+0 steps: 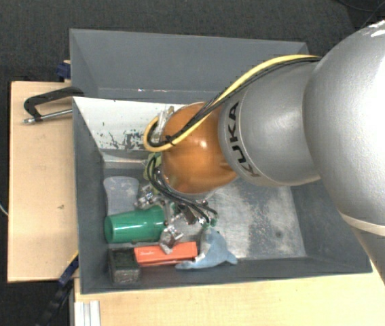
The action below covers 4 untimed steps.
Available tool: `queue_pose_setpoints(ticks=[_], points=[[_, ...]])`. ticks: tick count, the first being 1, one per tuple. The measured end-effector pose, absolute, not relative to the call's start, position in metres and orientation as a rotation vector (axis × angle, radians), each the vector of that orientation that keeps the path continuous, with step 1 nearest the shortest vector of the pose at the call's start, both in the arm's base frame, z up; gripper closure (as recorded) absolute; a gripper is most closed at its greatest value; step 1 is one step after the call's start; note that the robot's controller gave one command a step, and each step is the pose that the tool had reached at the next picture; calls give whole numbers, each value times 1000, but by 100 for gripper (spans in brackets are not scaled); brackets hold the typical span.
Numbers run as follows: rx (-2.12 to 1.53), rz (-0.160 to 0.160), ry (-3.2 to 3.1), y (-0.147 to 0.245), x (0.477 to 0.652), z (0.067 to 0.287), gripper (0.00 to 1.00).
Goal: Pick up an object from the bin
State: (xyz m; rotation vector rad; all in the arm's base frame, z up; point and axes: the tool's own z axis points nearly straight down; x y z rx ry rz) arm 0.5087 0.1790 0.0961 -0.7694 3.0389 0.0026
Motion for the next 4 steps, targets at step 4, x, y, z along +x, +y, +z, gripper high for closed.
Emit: queue_pose_setpoints(ticks=[4], points=[[-769,3,3039,179,509,96,100]])
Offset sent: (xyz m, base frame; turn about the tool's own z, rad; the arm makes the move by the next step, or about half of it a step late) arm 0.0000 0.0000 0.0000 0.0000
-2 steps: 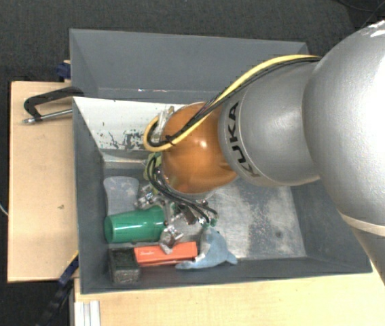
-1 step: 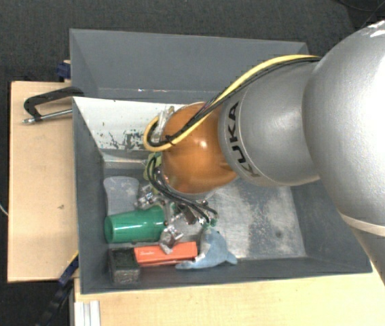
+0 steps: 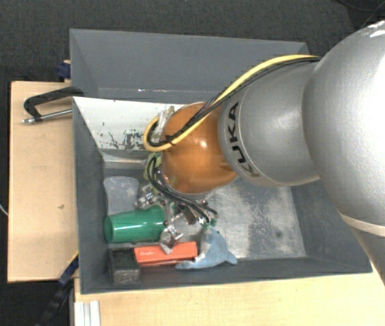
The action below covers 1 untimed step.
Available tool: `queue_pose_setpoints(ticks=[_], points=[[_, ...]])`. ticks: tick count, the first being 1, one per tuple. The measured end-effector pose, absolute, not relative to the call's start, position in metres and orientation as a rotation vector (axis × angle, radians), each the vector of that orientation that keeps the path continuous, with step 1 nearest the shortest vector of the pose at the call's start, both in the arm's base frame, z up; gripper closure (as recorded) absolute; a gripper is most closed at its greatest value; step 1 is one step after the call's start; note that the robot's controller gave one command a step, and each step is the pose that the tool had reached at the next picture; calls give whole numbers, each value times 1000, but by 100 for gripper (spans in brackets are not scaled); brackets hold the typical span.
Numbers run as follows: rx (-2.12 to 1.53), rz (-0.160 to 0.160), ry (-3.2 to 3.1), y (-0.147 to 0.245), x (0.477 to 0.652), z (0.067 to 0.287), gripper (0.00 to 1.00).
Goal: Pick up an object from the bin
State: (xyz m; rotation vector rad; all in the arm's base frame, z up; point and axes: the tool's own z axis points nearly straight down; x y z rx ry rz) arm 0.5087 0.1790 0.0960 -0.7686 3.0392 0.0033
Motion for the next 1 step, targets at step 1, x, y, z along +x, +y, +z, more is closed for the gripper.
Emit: queue_pose_setpoints(ticks=[1], points=[[-768,3,3039,179,509,96,100]])
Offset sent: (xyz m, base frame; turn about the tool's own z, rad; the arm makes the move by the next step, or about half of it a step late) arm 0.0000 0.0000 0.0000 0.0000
